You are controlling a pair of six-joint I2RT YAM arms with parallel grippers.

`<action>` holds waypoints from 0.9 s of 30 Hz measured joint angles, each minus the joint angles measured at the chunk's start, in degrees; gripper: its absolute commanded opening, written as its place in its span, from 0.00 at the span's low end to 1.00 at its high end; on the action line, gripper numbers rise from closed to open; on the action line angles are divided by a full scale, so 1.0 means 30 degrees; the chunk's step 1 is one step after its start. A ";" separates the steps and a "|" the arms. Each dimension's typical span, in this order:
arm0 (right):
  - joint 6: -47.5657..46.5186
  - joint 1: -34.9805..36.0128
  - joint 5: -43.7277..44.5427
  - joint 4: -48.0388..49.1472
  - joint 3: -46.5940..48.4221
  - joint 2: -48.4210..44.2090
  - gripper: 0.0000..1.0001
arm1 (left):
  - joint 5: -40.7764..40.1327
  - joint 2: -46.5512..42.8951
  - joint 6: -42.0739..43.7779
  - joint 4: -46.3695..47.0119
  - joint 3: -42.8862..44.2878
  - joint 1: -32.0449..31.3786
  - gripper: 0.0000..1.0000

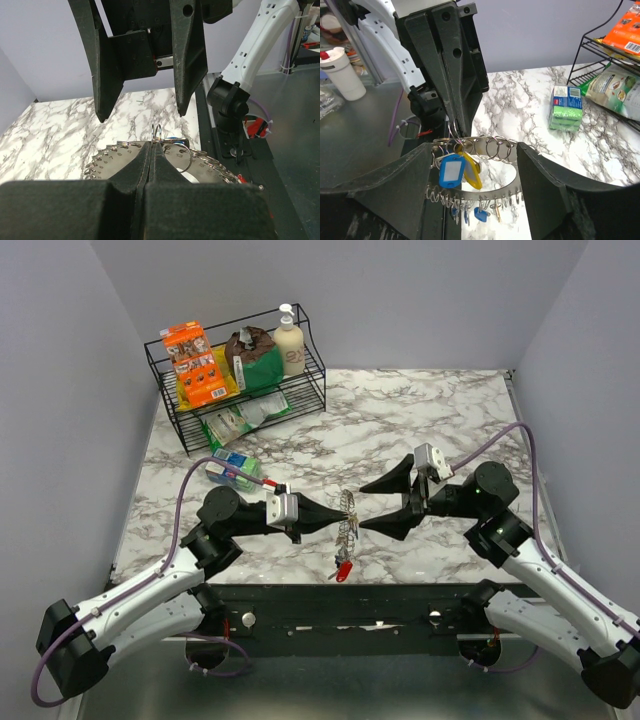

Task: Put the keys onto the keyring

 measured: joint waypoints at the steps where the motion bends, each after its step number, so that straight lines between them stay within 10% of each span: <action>1: 0.0044 0.0000 -0.0117 0.0189 -0.0022 0.0000 0.77 | 0.0029 0.0029 0.0000 0.0000 0.0073 0.0000 0.00; 27: 0.2499 0.0160 -0.2761 0.4481 -0.0583 0.1253 0.57 | 0.0357 0.0379 0.0000 0.0015 0.0219 0.0000 0.00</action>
